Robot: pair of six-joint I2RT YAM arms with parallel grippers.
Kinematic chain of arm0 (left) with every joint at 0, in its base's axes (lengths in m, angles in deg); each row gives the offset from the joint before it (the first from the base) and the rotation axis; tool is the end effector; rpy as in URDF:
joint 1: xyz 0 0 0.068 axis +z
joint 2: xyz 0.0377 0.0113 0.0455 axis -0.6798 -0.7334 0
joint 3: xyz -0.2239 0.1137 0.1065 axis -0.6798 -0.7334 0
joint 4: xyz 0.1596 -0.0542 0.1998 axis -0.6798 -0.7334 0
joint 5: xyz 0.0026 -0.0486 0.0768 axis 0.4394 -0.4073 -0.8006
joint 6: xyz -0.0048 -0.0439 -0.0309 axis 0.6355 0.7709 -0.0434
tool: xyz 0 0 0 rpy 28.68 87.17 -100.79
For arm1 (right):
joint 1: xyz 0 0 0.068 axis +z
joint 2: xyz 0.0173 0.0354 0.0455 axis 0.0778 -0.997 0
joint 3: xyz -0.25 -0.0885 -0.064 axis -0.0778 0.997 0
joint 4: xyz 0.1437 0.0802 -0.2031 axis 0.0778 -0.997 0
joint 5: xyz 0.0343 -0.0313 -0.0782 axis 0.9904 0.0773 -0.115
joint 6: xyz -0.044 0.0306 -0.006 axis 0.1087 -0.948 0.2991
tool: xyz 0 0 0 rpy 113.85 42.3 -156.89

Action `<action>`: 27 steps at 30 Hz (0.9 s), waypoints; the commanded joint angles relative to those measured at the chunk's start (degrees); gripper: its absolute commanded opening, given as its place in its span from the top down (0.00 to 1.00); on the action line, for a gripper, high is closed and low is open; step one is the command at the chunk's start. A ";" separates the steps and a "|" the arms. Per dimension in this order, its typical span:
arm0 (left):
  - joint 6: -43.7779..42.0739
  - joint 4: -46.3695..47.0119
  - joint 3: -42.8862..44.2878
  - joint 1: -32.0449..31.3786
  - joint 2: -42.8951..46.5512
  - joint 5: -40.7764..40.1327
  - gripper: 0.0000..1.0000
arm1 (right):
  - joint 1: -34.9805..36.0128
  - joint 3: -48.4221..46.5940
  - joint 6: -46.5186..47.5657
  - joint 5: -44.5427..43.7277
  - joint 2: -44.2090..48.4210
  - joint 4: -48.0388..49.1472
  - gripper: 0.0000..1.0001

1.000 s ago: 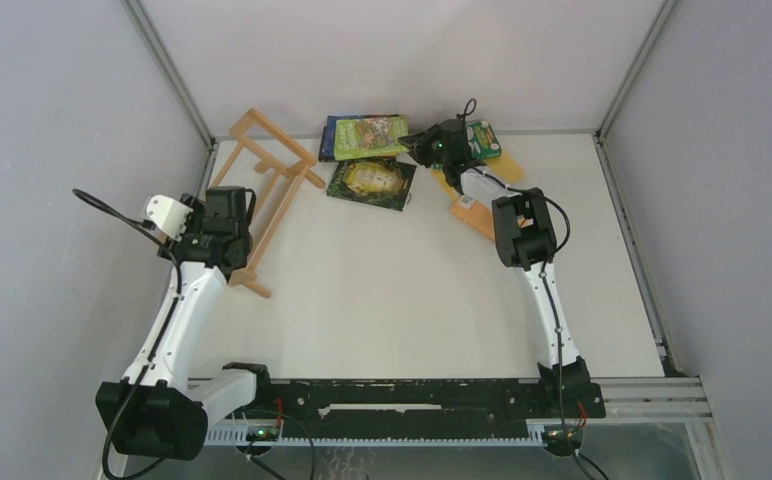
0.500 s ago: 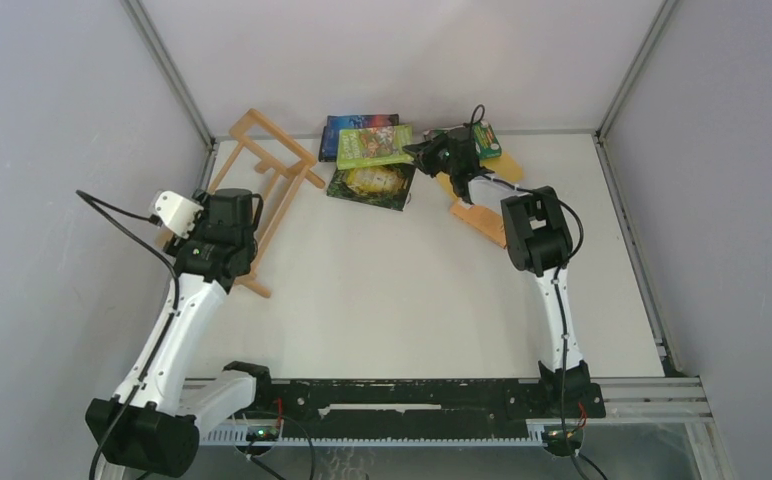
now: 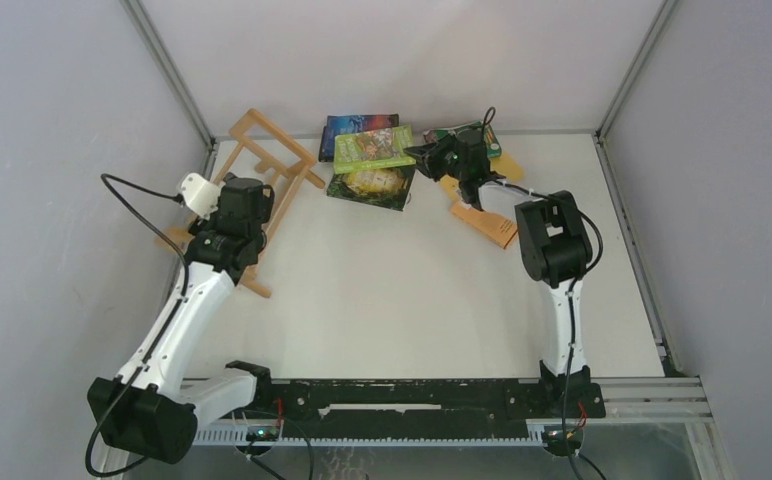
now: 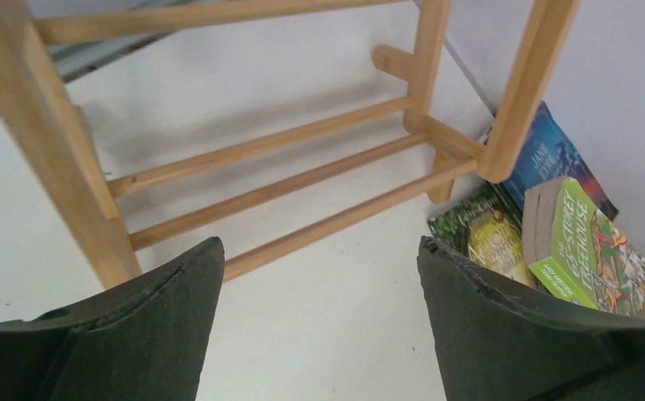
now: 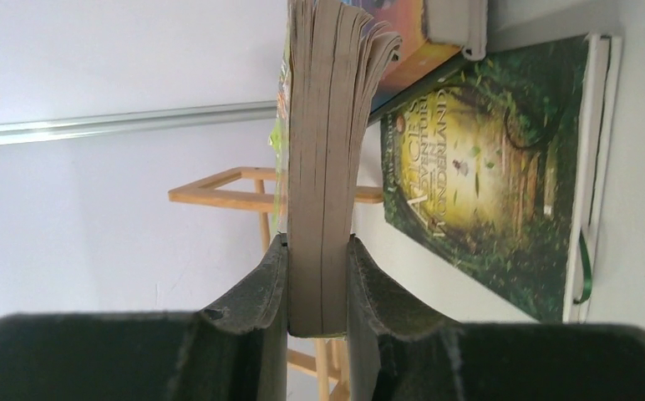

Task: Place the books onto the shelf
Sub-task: Pick up the book from the center of the board.

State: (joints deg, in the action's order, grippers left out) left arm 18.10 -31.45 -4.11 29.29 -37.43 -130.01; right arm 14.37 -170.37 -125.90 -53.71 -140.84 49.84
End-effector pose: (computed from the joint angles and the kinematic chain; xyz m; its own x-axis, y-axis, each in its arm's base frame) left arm 0.2206 -0.0277 0.3336 -0.0372 -0.5841 -0.8108 -0.6867 0.6044 -0.4039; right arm 0.4802 0.1759 0.1899 -0.6504 0.7404 -0.1696 0.1065 0.3100 0.9448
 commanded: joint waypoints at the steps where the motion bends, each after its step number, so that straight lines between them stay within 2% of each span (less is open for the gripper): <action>1: -1.28 4.19 4.33 -1.38 -1.38 4.35 0.11 | -0.11 2.31 -3.89 3.13 9.19 10.17 1.00; 10: -0.71 5.32 6.53 -1.93 -1.47 9.42 0.09 | 0.30 11.41 -6.24 6.30 18.42 13.43 1.00; 27: 8.64 10.83 4.21 -1.45 2.15 20.92 0.02 | 5.60 23.56 -10.62 10.16 34.51 16.00 1.00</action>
State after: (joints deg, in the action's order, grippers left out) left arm 22.88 -24.89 -1.58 27.58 -37.69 -112.79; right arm 19.07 -147.14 -133.00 -45.36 -111.90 57.36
